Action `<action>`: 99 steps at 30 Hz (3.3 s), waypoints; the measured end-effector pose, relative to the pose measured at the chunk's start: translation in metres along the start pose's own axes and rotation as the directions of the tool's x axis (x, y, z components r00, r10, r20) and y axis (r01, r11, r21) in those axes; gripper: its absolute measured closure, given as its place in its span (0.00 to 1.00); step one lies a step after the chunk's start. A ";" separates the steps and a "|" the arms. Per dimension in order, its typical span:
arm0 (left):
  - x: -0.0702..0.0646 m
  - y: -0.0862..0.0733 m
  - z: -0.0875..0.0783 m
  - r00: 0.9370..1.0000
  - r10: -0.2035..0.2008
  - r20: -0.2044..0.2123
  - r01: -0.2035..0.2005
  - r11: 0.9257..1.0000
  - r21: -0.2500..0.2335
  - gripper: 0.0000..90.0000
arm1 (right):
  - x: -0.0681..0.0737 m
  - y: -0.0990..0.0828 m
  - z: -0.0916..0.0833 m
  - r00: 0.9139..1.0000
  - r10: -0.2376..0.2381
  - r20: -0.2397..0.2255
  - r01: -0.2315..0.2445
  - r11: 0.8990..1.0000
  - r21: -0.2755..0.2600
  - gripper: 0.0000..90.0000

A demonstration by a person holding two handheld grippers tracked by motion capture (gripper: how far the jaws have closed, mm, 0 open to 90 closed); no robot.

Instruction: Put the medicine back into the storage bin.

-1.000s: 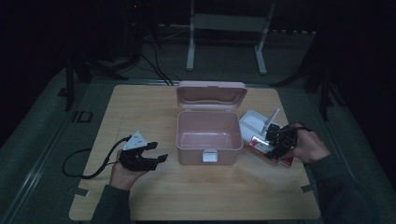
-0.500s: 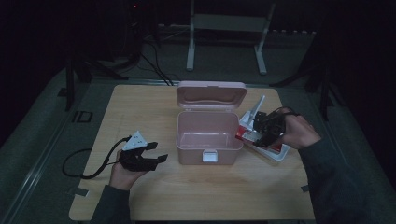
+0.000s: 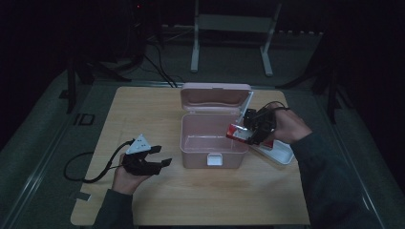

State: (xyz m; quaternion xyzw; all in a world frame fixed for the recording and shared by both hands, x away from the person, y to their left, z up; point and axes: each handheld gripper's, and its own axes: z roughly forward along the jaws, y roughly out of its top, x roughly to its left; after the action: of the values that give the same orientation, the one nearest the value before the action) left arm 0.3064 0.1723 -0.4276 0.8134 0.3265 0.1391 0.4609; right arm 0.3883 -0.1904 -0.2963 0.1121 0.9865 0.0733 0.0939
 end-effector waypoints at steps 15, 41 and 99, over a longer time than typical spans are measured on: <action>0.000 0.000 0.000 1.000 0.000 0.001 0.000 1.000 -0.002 0.38 | 0.007 0.040 0.018 0.991 -0.126 -0.038 0.126 0.992 0.006 0.57; 0.000 -0.002 -0.001 1.000 -0.003 0.000 0.003 1.000 -0.005 0.38 | 0.014 0.079 0.047 0.962 -0.241 -0.127 0.246 0.969 0.023 0.57; -0.001 -0.003 0.003 1.000 0.011 0.001 -0.011 1.000 0.016 0.38 | -0.022 -0.063 0.024 0.987 0.163 0.006 -0.159 0.972 -0.174 0.55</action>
State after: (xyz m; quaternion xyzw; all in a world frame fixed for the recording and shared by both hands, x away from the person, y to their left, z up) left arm 0.3057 0.1711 -0.4315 0.8188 0.3230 0.1388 0.4538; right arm 0.4009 -0.2537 -0.3269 0.1838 0.9631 0.1649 0.1072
